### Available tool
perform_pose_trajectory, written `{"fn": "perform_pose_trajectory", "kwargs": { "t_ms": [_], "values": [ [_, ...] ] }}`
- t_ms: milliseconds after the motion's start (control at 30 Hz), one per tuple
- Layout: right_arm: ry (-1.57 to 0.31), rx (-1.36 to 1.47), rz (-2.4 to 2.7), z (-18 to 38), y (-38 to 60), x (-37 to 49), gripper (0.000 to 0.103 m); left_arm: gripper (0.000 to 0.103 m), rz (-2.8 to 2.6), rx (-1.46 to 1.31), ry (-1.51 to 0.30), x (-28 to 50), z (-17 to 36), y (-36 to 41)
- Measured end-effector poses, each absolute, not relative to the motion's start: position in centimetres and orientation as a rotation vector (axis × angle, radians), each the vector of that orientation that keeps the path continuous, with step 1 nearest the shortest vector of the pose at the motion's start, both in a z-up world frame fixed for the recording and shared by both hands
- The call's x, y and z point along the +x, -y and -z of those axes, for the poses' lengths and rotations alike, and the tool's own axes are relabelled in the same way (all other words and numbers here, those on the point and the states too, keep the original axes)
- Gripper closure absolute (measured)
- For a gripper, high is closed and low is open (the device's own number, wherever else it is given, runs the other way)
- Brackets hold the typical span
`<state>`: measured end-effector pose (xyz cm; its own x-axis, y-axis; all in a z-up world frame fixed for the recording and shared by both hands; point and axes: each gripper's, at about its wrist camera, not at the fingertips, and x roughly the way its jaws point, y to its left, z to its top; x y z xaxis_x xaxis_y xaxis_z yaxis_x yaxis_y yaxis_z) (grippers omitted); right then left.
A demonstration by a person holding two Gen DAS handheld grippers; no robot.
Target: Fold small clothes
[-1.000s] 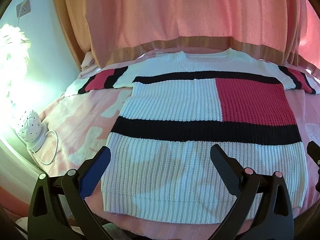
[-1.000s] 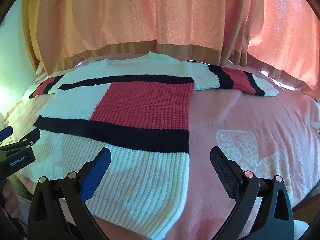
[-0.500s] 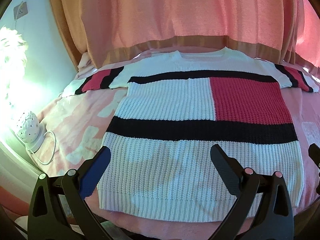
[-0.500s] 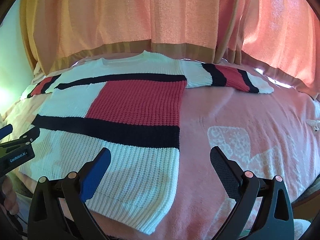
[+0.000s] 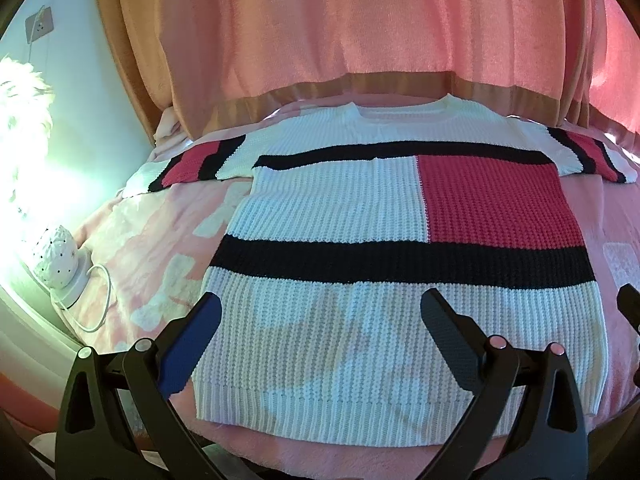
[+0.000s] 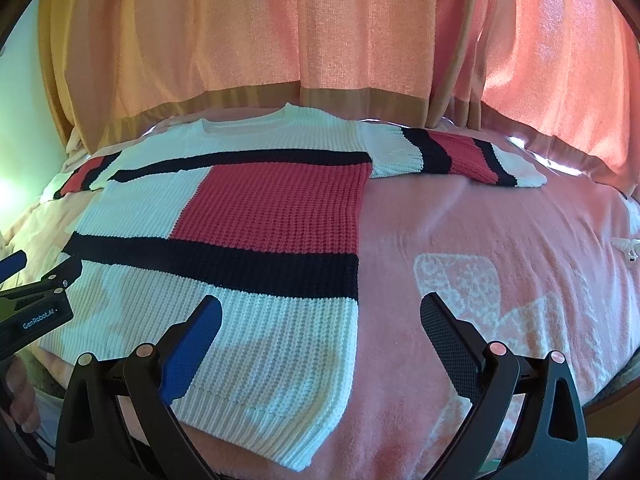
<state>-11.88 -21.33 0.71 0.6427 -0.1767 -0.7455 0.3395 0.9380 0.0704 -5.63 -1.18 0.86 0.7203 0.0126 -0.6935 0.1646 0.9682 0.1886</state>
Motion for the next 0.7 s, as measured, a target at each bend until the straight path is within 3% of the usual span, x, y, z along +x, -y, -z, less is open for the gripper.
{"fn": "perform_pose_trajectory", "kwargs": {
  "t_ms": [700],
  "values": [
    [-0.824, 0.212, 0.295, -0.67, 21.31, -11.8, 0.005, 0.006, 0.083, 0.246, -0.761, -5.55, -0.76, 1.26]
  ]
}}
